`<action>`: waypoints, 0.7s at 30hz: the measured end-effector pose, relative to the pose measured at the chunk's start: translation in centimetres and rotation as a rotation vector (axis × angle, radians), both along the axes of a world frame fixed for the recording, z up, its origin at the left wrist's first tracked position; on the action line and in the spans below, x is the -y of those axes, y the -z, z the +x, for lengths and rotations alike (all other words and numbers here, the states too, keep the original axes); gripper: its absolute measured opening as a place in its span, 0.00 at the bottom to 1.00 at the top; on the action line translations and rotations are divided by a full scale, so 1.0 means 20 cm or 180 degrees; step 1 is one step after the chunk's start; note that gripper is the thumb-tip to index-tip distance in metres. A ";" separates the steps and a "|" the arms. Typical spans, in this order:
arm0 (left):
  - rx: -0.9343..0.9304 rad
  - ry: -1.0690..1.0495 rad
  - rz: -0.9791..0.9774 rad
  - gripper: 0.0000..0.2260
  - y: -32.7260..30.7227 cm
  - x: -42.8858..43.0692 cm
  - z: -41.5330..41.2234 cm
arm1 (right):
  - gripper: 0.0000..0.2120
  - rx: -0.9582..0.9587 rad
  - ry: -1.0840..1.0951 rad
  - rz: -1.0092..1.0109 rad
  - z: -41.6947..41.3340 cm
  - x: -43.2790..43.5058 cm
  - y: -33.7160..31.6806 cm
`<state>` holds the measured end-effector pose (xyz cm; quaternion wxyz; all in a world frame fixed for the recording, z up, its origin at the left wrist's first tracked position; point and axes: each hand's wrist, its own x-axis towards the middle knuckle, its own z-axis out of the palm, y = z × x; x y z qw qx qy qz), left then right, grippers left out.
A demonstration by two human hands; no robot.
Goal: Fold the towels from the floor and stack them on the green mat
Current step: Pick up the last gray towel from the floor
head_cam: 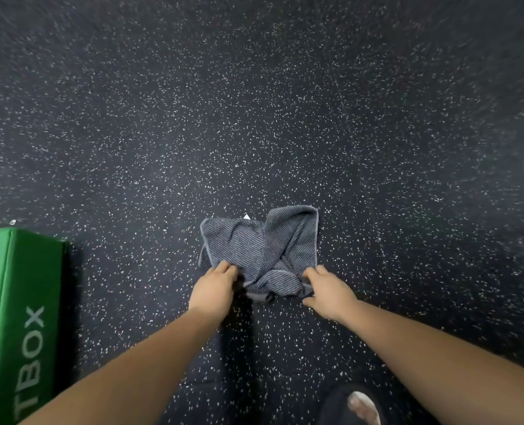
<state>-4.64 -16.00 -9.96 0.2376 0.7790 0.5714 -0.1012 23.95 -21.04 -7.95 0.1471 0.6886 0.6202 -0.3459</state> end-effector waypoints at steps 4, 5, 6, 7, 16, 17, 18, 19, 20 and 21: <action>-0.0111 0.0195 -0.0192 0.11 0.02 -0.02 -0.03 | 0.17 0.0261 -0.0295 0.0200 -0.03 0.01 0.05; -0.0192 0.0328 -0.0285 0.18 0.02 -0.02 -0.04 | 0.13 0.0310 -0.0304 0.0281 -0.04 0.01 0.06; -0.0306 0.0422 -0.0351 0.22 0.01 -0.02 -0.04 | 0.09 0.0334 -0.0293 0.0358 -0.05 0.01 0.06; -0.0391 0.0469 -0.0328 0.22 0.01 -0.01 -0.05 | 0.06 0.0343 -0.0286 0.0408 -0.05 0.00 0.05; 0.0343 -0.0444 -0.0173 0.06 -0.16 -0.05 -0.03 | 0.07 -0.0147 -0.0053 0.0685 -0.04 0.01 -0.20; 0.0456 -0.0615 -0.0167 0.07 -0.22 -0.08 -0.03 | 0.08 -0.0199 0.0034 0.0747 -0.03 -0.01 -0.26; 0.0564 -0.0761 -0.0184 0.08 -0.29 -0.12 -0.05 | 0.10 -0.0252 0.0124 0.0804 -0.03 -0.02 -0.32; 0.0644 -0.0849 -0.0187 0.07 -0.36 -0.16 -0.07 | 0.11 -0.0296 0.0210 0.0855 -0.02 -0.03 -0.39; 0.0692 -0.0892 -0.0176 0.06 -0.44 -0.22 -0.08 | 0.12 -0.0348 0.0283 0.0920 -0.02 -0.05 -0.45; 0.0740 -0.0918 -0.0155 0.05 -0.53 -0.27 -0.10 | 0.12 -0.0396 0.0359 0.1004 -0.02 -0.06 -0.52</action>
